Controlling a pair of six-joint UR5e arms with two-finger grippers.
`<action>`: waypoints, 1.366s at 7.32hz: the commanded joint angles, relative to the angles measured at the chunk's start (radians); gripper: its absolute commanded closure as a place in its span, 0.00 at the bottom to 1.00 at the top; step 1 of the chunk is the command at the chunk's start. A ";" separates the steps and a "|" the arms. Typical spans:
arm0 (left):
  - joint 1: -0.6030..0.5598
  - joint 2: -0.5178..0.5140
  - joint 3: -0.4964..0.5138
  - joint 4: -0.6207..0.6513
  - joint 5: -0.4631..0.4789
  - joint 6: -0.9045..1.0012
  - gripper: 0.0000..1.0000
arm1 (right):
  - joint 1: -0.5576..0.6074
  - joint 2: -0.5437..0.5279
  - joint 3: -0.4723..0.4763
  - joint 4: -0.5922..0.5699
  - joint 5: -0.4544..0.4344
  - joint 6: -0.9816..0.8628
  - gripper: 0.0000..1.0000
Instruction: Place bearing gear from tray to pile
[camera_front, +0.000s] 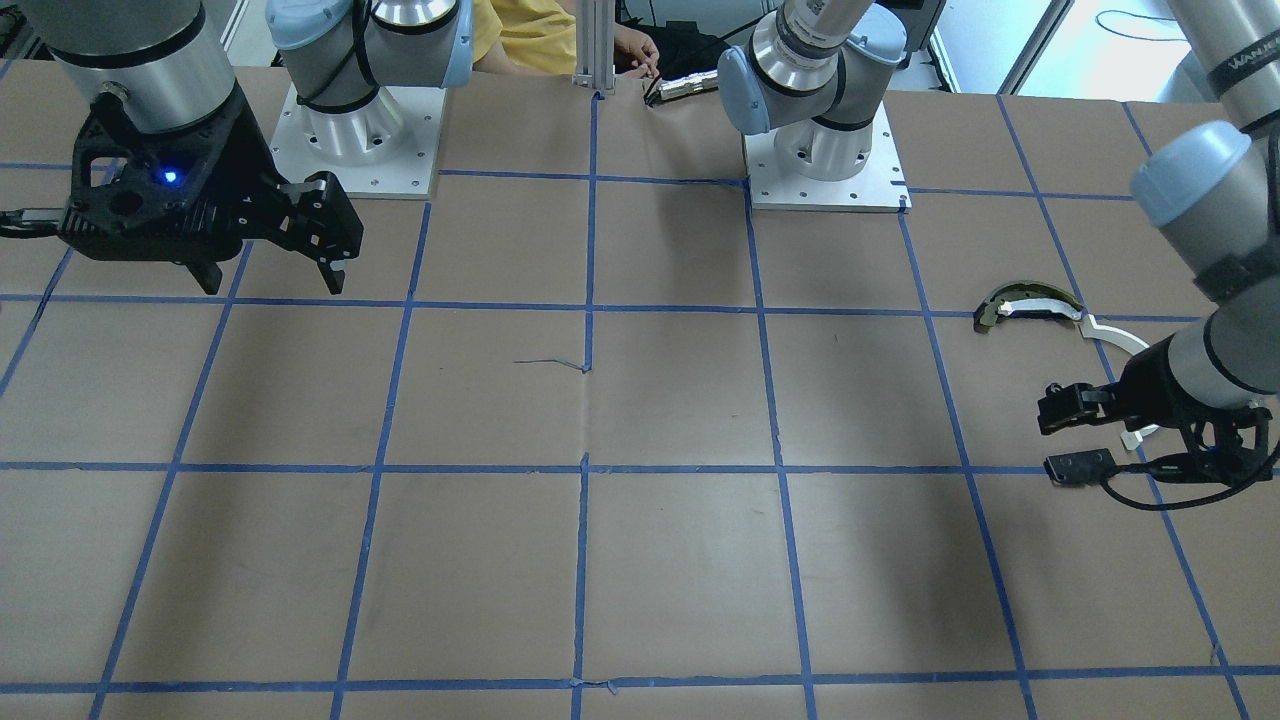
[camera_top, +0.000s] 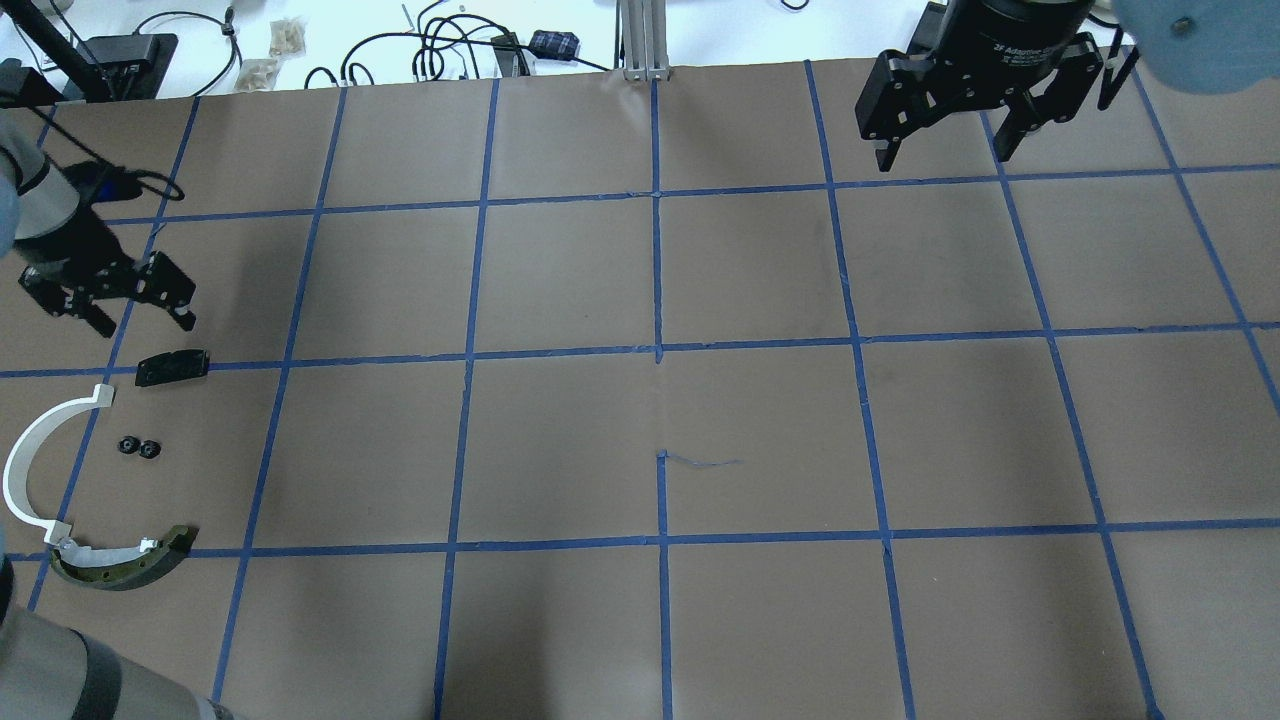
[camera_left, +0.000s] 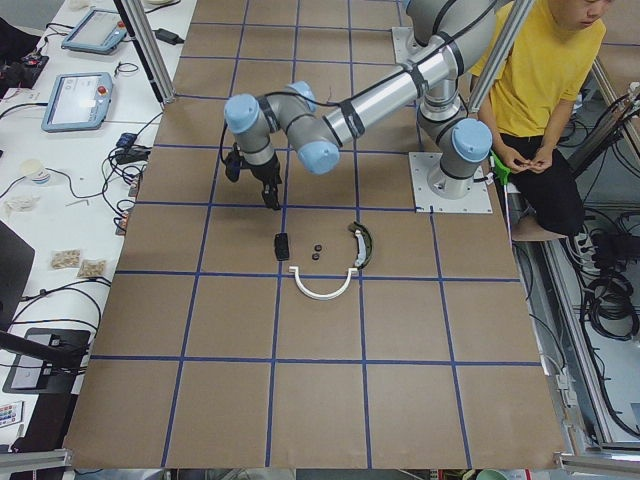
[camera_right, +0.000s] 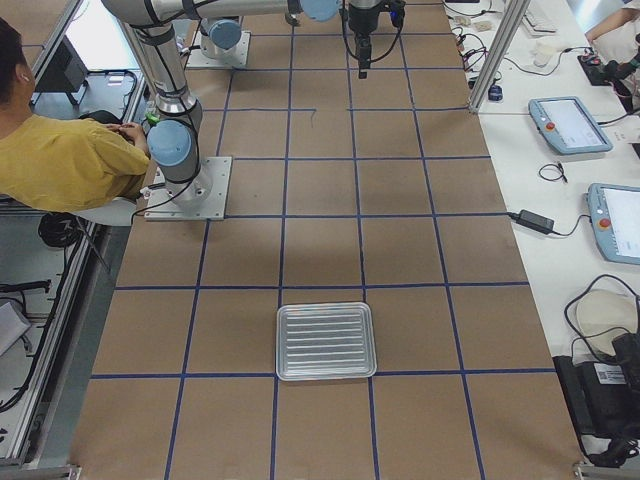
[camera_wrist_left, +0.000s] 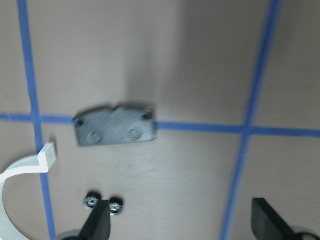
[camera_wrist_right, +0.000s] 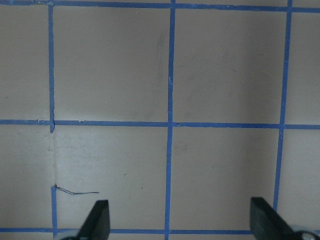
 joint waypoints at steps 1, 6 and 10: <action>-0.187 0.104 0.034 -0.039 0.009 -0.087 0.00 | 0.000 0.001 0.001 0.000 0.000 0.000 0.00; -0.287 0.281 -0.030 -0.200 -0.111 -0.220 0.00 | 0.000 0.001 -0.001 -0.001 0.000 0.000 0.00; -0.289 0.362 -0.090 -0.202 -0.118 -0.338 0.00 | 0.000 0.001 -0.001 -0.003 0.000 0.000 0.00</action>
